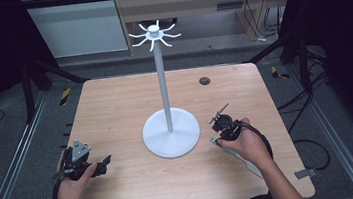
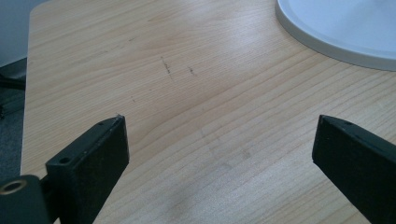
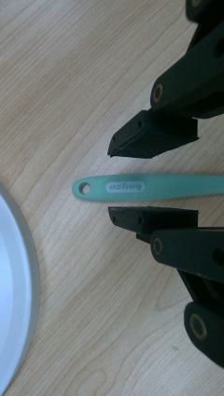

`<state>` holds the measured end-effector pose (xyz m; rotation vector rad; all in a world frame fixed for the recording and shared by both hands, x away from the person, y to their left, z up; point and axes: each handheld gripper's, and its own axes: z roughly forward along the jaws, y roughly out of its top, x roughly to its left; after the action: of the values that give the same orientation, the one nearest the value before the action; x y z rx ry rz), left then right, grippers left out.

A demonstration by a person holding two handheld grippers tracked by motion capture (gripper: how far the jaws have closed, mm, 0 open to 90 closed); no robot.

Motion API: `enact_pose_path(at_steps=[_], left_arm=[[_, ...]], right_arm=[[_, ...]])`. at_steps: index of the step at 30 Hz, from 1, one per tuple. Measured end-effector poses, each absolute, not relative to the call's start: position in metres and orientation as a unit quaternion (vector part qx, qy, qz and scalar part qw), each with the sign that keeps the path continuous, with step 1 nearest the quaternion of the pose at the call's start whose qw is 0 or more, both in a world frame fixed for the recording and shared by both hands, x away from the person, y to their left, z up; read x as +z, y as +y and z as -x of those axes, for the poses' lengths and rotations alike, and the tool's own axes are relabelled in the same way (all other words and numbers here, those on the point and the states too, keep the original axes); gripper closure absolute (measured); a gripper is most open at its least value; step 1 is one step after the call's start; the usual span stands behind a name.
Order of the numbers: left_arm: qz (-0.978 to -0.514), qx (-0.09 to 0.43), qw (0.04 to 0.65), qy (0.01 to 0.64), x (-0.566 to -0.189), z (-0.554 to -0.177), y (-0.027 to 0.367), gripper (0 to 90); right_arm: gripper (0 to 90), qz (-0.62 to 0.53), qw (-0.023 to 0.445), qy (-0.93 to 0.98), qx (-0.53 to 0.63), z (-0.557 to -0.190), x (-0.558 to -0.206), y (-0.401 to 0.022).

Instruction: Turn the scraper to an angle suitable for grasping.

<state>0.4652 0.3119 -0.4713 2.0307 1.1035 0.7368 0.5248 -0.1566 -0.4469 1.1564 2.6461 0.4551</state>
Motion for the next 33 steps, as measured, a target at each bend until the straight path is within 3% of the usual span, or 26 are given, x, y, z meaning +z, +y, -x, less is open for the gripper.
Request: enact_pose_path(at_steps=[33], left_arm=[[-0.786, 0.284, 0.350, 0.422, -0.472, -0.464, 0.310, 3.4]], right_arm=[[70.7, -0.391, 0.069, 0.911, 0.112, -0.540, -0.462, -0.150]])
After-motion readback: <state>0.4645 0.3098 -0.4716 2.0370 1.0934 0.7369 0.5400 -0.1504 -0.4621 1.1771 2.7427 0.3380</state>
